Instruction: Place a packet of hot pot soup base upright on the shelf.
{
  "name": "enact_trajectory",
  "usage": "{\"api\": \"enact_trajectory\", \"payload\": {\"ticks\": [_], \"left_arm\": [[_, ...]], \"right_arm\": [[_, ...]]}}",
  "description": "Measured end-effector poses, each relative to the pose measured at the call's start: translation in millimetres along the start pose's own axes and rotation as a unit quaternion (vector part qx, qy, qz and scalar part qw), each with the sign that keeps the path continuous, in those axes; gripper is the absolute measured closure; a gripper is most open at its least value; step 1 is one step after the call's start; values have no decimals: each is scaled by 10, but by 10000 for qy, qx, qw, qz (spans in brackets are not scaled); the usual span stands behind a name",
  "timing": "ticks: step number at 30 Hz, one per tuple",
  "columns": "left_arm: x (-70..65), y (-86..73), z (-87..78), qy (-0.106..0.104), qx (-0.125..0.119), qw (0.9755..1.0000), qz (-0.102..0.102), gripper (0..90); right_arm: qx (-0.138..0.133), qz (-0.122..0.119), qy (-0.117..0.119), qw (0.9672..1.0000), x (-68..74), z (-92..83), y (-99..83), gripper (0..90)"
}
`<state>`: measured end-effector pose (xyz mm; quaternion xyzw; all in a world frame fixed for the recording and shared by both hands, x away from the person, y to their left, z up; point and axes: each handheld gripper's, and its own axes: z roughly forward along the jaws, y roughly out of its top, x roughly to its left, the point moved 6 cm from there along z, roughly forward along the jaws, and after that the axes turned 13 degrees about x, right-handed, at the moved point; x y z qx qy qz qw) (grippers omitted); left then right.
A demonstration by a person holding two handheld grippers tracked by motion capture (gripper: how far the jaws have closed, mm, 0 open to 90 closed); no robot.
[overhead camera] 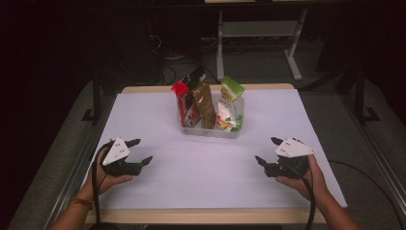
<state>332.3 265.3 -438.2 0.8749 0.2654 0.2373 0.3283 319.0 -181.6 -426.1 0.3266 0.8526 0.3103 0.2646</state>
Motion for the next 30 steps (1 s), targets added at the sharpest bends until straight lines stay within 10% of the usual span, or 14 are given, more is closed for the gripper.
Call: {"api": "enact_trajectory", "payload": {"ticks": [30], "left_arm": [[9, -634, -213, -73, -343, 9923, -1184, 240]], "right_arm": [[-258, 1081, -94, 9938, -181, -54, -637, 205]]}}
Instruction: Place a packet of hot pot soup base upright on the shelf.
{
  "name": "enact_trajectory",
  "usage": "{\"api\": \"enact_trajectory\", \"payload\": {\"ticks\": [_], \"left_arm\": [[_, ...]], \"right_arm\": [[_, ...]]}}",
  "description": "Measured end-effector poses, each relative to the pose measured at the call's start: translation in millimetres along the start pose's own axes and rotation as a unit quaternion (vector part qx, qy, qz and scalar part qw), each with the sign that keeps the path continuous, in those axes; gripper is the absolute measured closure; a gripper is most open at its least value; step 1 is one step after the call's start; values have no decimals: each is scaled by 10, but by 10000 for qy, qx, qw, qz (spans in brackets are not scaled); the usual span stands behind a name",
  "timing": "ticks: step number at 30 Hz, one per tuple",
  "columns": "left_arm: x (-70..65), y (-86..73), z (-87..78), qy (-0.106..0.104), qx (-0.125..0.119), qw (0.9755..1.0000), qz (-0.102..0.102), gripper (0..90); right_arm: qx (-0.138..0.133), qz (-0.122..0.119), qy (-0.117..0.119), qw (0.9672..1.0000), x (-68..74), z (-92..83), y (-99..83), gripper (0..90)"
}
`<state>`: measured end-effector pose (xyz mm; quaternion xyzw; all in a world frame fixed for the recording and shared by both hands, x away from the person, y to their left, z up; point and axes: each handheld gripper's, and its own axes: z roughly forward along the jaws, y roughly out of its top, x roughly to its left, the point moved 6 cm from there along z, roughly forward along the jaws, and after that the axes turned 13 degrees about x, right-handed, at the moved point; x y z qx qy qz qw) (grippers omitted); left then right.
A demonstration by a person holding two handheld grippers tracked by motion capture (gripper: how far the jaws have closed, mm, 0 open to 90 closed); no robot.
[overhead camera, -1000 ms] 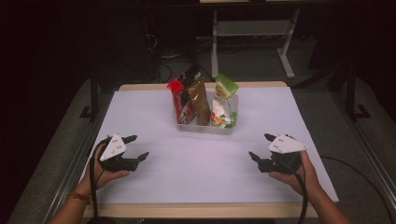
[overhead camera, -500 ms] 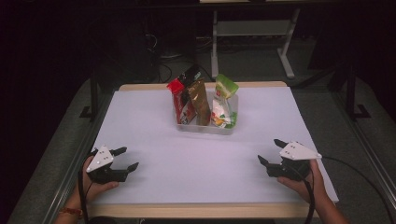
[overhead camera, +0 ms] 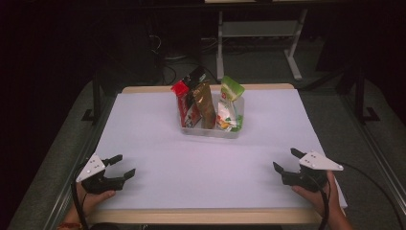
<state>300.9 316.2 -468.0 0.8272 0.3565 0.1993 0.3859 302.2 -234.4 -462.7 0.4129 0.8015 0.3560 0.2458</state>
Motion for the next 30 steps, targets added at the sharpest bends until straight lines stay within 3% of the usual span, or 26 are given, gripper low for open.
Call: {"api": "enact_trajectory", "payload": {"ticks": [10, 21, 30], "left_arm": [[-22, -36, -39, -31, -88, 9999, -78, 239], [-14, -22, 19, 56, 73, 10000, -1, 239], [-28, 16, 66, -7, 77, 10000, 58, 239]], "right_arm": [[104, -165, 69, 9998, 113, 30, 9, 206], [15, -86, 158, 9998, 86, 7, -5, 207], [66, -48, 159, 9998, 82, -8, -48, 207]]}}
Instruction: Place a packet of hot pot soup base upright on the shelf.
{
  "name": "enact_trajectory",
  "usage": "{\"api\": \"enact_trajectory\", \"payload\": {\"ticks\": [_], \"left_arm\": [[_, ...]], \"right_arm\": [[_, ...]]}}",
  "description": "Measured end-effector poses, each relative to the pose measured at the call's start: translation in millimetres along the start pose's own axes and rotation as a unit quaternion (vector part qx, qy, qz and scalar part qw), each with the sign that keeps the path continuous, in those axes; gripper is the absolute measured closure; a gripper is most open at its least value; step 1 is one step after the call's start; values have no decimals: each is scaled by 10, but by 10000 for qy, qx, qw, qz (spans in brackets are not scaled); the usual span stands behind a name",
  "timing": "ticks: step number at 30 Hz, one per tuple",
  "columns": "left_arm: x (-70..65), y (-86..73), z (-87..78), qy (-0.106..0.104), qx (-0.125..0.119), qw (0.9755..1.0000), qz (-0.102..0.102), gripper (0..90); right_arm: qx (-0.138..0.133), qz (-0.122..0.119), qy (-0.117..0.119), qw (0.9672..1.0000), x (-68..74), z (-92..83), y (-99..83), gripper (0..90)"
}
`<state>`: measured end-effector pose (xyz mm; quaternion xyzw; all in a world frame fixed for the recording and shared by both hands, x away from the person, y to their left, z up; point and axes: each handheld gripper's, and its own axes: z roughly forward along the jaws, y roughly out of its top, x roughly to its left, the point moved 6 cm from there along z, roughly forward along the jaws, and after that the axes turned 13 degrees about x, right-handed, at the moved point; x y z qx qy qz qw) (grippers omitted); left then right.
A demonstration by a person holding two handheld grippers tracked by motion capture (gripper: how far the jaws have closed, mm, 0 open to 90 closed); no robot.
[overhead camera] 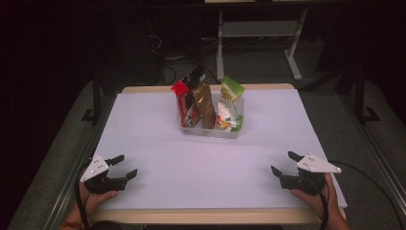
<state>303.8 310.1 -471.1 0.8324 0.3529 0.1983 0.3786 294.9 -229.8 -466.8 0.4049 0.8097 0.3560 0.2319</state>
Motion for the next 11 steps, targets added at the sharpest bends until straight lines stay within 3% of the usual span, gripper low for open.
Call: {"api": "enact_trajectory", "payload": {"ticks": [11], "left_arm": [[-18, 67, 49, -46, 0, 9999, 126, 239]], "right_arm": [[79, 51, -32, 10000, 11, -34, -56, 207]]}}
